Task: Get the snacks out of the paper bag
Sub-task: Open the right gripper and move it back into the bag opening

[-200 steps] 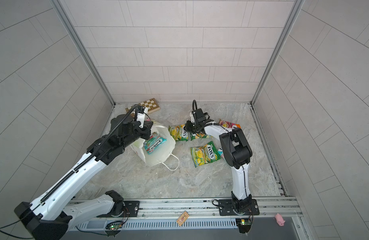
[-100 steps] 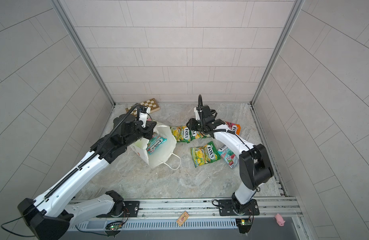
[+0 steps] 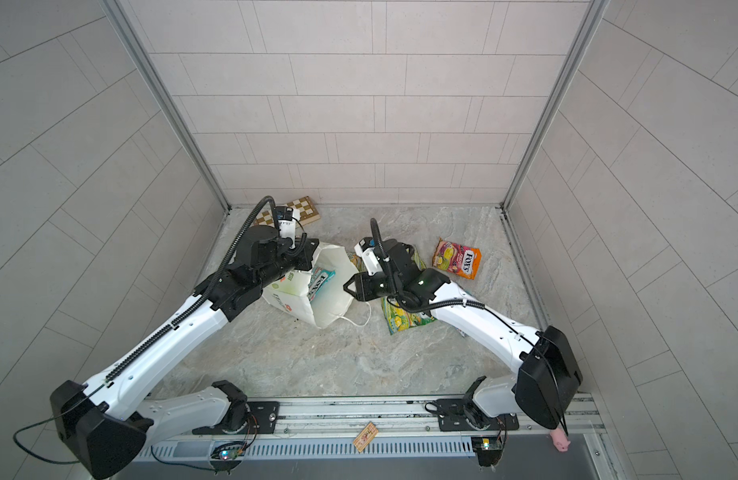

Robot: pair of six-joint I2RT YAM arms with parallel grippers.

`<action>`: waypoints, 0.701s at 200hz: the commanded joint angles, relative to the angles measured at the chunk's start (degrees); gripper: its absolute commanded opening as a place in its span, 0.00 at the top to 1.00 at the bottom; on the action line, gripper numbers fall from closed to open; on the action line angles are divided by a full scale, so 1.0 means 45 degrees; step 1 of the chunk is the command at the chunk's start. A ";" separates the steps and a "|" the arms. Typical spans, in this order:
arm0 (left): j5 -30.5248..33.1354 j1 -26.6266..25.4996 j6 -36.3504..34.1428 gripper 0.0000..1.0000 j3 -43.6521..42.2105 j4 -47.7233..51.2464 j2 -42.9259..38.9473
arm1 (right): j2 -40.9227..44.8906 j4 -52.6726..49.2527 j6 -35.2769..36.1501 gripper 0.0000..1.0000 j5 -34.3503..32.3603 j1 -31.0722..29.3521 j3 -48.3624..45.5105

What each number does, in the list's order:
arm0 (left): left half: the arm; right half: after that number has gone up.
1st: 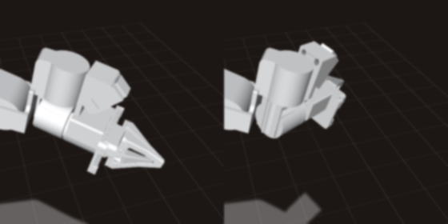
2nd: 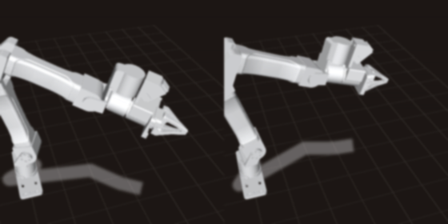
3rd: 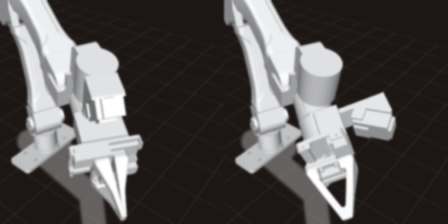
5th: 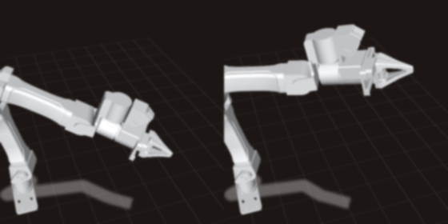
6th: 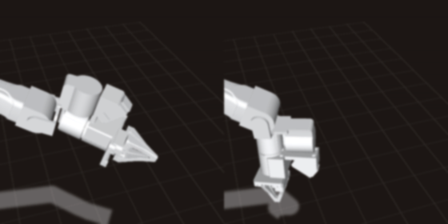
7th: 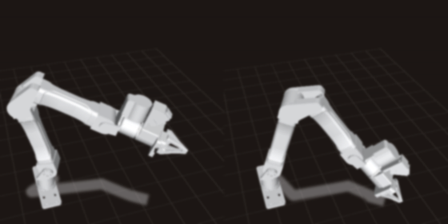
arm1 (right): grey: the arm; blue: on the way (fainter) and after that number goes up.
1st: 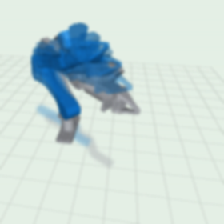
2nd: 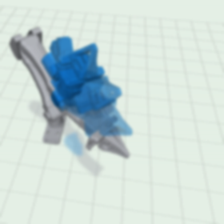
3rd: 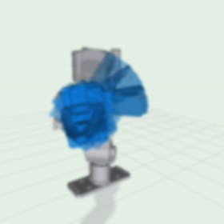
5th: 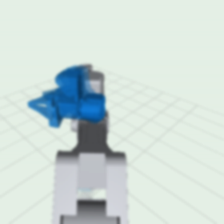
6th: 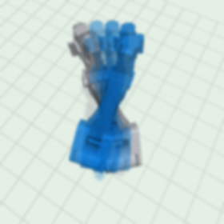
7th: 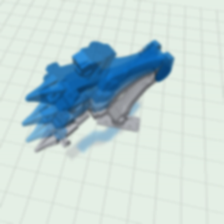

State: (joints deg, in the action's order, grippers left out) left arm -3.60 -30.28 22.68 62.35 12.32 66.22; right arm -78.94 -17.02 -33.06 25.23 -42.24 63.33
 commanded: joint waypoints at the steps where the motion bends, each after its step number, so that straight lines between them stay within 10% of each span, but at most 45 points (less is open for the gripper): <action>1: 0.0283 0.0088 0.0427 1.00 -0.0208 -0.0789 -0.0084 | -0.0535 0.0312 -0.0126 0.59 -0.0110 -0.0427 0.0192; 140: -0.0178 0.0086 0.0273 1.00 -0.0605 -0.1428 -0.0461 | -0.5584 0.0544 -0.2962 0.58 -0.1431 -0.1239 0.2991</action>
State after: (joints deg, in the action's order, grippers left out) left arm -3.86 -30.26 24.58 60.34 8.29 65.71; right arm -101.69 -14.13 -42.09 21.76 -47.64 73.71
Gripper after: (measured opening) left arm 0.061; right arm 0.424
